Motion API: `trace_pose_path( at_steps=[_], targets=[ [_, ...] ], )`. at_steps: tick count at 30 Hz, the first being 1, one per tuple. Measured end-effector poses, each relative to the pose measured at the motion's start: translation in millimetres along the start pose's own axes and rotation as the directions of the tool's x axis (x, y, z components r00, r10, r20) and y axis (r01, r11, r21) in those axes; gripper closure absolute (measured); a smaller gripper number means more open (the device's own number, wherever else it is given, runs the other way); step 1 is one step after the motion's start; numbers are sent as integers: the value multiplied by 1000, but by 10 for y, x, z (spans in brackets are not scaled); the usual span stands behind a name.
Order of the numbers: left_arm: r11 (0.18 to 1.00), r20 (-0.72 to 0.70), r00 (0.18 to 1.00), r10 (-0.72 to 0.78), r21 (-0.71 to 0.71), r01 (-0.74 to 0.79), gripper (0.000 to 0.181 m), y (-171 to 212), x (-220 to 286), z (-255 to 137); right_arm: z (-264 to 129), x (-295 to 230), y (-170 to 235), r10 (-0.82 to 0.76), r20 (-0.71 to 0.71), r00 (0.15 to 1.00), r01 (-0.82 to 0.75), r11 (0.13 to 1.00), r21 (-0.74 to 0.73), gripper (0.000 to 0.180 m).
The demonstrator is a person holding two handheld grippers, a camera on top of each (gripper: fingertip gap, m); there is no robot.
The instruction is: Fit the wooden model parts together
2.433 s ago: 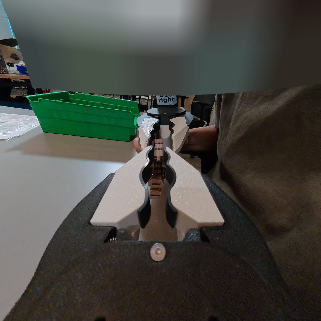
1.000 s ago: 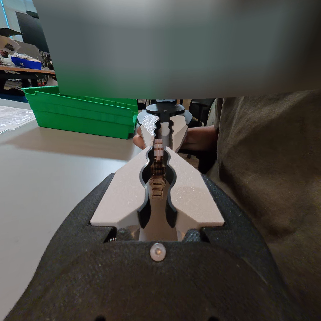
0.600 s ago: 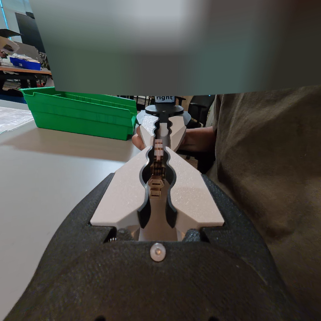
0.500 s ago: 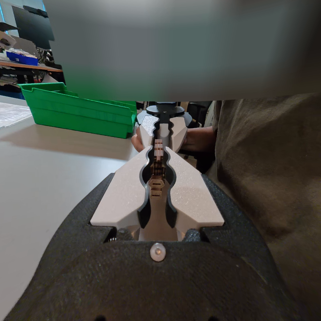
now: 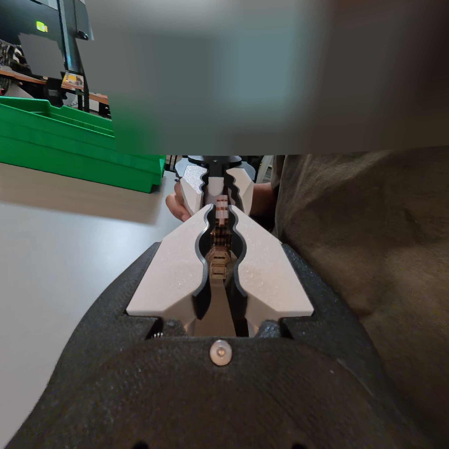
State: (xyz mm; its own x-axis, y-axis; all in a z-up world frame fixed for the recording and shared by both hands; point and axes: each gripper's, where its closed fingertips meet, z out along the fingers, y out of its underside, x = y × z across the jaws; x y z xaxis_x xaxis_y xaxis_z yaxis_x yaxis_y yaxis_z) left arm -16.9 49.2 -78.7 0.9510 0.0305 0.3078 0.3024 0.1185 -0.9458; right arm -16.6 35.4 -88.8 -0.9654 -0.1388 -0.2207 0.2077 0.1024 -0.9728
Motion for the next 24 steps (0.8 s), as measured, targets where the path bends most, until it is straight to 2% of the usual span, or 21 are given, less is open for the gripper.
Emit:
trace_pose_path(
  at_steps=[3, 6, 12, 24],
  targets=[
    [999, -42, 999, -29, 21, 30, 175, -37, 47, -18, -8, -60, -13, -5, 33, 999, 5, 1000, 9, 149],
    [997, -76, 995, -66, 40, 69, 175, -72, 67, -45, -37, -132, -69, 9, 86, 996, -12, 999, 42, 159],
    [998, -114, 992, -62, 24, 65, 175, -48, 129, -45, -48, -41, -62, 13, 35, 999, -14, 999, 37, 149],
    [998, -143, 988, -59, 15, 62, 175, -29, 189, -13, -25, -155, -87, 15, 87, 996, -19, 999, 49, 158]
  ],
)
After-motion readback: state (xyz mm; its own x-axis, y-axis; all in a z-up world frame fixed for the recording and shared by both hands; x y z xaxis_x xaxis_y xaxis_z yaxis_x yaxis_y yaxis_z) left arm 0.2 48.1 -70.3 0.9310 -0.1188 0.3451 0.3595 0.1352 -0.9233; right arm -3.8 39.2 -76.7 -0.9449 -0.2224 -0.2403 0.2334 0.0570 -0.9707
